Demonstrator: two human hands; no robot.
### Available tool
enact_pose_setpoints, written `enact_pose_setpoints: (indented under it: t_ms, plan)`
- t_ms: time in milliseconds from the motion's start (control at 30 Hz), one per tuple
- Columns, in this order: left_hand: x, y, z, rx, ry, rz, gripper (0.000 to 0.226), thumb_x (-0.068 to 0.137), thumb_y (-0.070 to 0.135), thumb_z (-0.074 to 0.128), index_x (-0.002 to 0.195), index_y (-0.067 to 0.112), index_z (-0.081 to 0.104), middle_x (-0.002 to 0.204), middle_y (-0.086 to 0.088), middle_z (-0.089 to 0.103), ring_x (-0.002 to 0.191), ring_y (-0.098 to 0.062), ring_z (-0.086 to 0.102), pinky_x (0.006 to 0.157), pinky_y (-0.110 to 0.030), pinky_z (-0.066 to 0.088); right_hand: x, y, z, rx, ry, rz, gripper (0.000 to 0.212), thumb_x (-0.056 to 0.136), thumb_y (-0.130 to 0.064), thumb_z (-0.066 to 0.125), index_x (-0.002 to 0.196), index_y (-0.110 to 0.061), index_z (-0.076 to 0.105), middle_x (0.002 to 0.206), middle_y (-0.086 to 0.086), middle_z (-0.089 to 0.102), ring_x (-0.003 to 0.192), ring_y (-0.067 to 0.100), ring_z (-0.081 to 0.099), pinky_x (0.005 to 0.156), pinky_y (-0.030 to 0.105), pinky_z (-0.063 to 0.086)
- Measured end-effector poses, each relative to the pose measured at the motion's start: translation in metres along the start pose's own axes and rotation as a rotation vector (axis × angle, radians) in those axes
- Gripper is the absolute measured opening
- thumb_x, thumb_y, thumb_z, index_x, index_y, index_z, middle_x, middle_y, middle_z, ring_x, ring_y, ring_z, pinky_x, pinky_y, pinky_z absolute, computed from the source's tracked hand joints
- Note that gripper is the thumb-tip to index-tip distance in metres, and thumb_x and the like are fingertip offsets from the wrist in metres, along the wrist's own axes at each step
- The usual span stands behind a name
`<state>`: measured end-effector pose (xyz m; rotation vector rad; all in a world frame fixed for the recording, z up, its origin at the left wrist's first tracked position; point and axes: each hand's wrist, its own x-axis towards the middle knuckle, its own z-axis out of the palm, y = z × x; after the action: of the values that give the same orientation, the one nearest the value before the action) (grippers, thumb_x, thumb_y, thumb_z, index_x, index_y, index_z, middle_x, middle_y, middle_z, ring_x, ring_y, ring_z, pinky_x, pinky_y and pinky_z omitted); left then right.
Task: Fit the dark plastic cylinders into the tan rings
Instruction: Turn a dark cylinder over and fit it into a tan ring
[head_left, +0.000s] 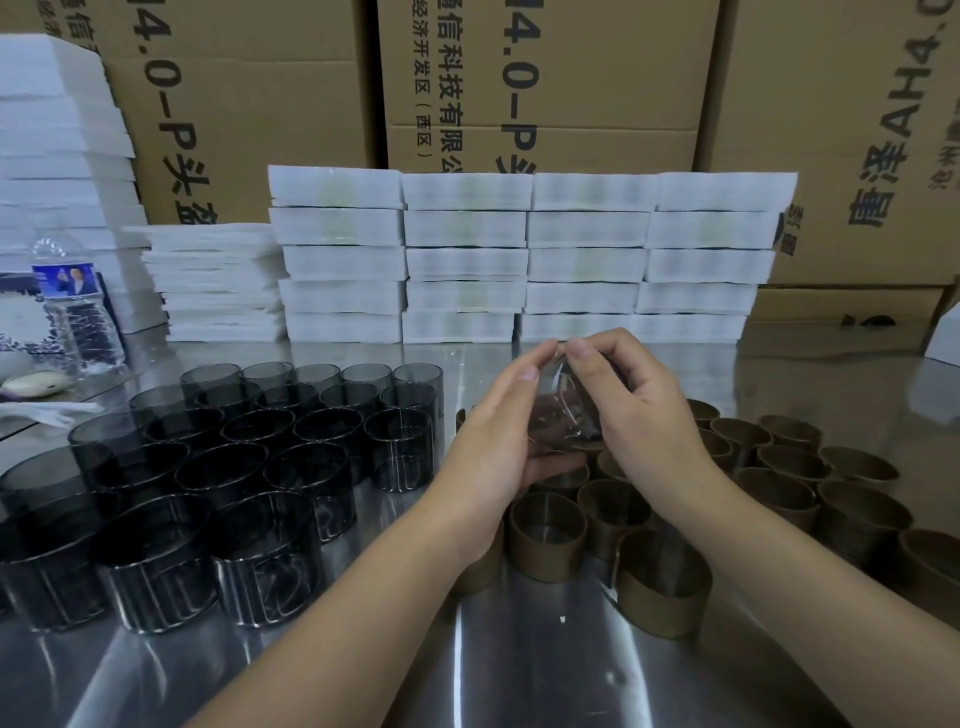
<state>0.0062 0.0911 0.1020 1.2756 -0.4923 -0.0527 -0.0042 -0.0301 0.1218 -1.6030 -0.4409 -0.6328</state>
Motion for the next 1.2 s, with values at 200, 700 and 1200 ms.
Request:
enact_pose_setpoints:
  t_ms: [200,700,1200]
  plan:
    - [-0.002,0.003,0.002,-0.022,0.022,-0.027,0.031,0.101,0.043,0.041,0.121,0.035,0.064,0.117,-0.003,0.07,0.094,-0.018,0.073,0.075,-0.032,0.059,0.0,0.001,0.0,0.031,0.011,0.025,0.02,0.096,-0.024,0.054,0.091,-0.024,0.073,0.086,-0.004,0.074,0.074,0.002,0.067,0.061,0.014,0.052]
    - [-0.003,0.003,-0.006,-0.034,0.111,0.048,0.032,0.089,0.021,0.066,0.121,0.023,0.064,0.097,-0.01,0.073,0.077,-0.023,0.072,0.072,-0.038,0.06,-0.001,-0.001,0.004,0.004,-0.114,0.146,0.03,0.1,-0.038,0.039,0.099,-0.039,0.069,0.061,-0.001,0.064,0.046,0.006,0.052,0.044,0.02,0.044]
    - [0.002,0.023,-0.016,-0.195,0.344,0.183,0.062,0.071,0.036,0.067,0.132,0.024,0.055,0.102,-0.003,0.071,0.096,-0.034,0.071,0.059,-0.025,0.054,-0.011,-0.009,0.0,-0.745,-0.649,-0.137,0.021,0.072,-0.048,0.076,0.08,-0.029,0.072,0.081,-0.013,0.064,0.082,0.002,0.056,0.08,0.021,0.043]
